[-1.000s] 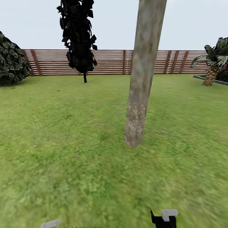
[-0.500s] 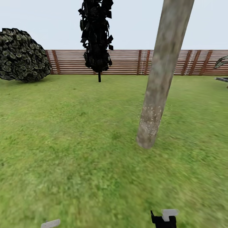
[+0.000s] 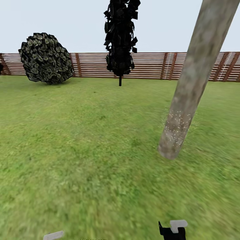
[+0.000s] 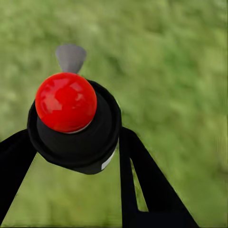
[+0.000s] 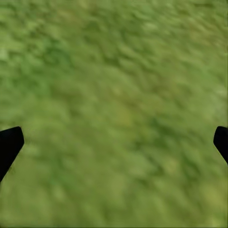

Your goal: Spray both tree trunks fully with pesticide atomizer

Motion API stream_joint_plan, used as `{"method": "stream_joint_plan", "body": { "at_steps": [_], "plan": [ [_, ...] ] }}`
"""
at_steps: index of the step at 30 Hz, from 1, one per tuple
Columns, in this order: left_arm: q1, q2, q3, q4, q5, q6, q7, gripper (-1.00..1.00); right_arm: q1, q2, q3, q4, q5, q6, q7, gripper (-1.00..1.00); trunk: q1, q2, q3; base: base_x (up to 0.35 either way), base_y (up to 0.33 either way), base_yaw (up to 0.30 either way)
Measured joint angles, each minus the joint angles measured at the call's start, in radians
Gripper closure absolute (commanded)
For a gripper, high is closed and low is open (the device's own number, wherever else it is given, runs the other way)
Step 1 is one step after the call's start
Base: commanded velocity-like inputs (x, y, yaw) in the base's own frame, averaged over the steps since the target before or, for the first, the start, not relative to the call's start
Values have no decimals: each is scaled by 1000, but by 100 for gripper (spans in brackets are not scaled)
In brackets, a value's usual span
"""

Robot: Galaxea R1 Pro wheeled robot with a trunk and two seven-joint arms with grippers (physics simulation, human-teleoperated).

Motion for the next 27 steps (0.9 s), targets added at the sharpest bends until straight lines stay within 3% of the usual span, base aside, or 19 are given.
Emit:
{"method": "stream_joint_plan", "body": {
  "at_steps": [27],
  "plan": [
    [0, -2, 0, 2, 0, 0, 0, 100, 2, 0, 0, 0, 0, 0, 0, -100, 0, 0, 0, 0, 0, 281]
  ]
}}
